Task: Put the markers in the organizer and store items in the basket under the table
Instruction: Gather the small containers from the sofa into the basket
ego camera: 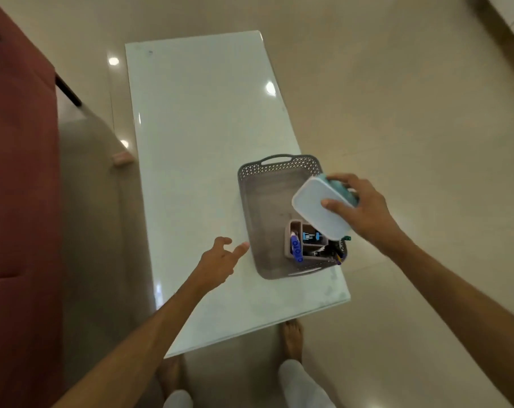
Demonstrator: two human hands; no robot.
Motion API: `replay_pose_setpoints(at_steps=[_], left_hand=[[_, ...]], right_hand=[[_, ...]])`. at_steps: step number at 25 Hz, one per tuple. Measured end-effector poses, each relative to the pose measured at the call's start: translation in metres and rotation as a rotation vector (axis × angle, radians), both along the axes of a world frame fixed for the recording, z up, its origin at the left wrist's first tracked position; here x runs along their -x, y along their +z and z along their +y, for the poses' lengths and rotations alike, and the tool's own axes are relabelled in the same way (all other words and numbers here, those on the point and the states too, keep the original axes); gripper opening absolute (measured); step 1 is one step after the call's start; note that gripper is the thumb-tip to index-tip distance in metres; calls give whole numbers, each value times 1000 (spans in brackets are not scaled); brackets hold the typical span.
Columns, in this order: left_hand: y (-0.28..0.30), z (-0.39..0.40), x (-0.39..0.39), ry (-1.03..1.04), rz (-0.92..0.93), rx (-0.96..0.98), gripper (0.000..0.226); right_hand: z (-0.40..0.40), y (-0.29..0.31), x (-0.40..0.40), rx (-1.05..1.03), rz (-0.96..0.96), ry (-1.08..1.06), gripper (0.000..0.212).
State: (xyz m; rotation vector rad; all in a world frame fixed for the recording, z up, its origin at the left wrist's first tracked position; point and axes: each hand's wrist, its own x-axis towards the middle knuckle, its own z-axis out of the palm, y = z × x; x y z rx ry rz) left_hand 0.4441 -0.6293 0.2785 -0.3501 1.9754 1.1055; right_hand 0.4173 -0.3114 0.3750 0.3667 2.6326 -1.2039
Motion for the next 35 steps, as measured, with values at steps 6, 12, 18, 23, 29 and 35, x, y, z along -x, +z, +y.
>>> replay_pose_setpoints(at_steps=[6,12,18,23,29,35], left_hand=[[-66,43,17,215,-78,-112,53],[-74,53,6,36,-8,55,69],[-82,90,7,-343,-7,258,33],[-84,86,-3,-275,9,224,39],[-81,79,-11,-235,18,230,41],[-86,75,-20,-208,30,198,42]], right_hand=[[-5,-124,118,-317,-343,577,59],[2,-161,111,-507,-674,904,66],[9,-147,60,-410,-582,872,82],[-11,-151,-7,-605,-359,760,67],[4,-155,2,-676,-392,737,70],[4,-142,5,-651,-368,787,76]])
